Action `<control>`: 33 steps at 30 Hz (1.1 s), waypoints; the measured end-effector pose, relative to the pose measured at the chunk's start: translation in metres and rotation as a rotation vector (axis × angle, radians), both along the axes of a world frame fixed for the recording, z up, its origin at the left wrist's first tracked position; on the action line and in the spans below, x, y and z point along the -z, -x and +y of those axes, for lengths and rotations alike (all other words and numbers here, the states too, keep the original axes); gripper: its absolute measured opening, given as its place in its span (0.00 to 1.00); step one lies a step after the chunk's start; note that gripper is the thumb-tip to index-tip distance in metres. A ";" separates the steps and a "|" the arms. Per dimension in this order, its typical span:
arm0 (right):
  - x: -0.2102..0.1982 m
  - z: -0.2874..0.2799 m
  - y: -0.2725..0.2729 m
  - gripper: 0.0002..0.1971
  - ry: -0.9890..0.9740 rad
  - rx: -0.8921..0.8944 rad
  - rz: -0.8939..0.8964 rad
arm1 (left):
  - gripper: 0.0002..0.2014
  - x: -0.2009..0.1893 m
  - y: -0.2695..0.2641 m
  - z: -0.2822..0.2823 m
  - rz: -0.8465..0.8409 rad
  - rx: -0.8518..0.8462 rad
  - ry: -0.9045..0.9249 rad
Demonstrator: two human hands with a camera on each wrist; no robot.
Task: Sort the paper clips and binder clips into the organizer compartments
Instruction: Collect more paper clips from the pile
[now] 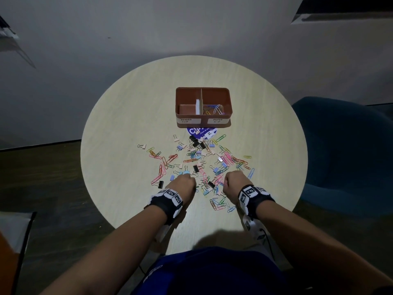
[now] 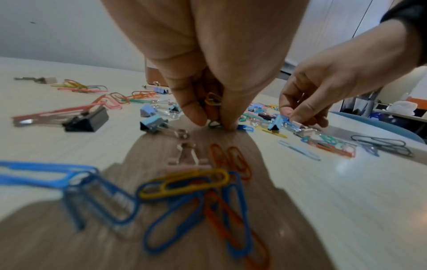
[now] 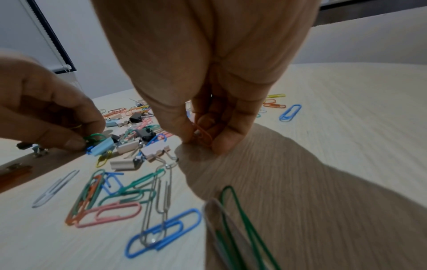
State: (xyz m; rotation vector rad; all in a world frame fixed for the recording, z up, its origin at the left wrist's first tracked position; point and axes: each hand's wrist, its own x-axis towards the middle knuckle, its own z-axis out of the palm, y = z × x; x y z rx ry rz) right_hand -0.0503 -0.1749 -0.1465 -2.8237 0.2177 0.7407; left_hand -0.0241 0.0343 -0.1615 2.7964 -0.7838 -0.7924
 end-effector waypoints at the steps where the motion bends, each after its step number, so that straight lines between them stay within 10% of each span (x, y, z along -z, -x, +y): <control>1: 0.000 0.000 0.001 0.04 -0.007 -0.008 0.005 | 0.13 0.001 0.000 0.001 -0.002 0.011 -0.013; 12: -0.015 -0.009 0.005 0.06 -0.197 0.140 -0.051 | 0.11 -0.003 0.002 0.007 0.080 -0.179 0.166; 33: -0.023 -0.016 0.007 0.05 -0.364 0.307 -0.085 | 0.24 -0.001 0.014 0.005 -0.038 0.174 -0.115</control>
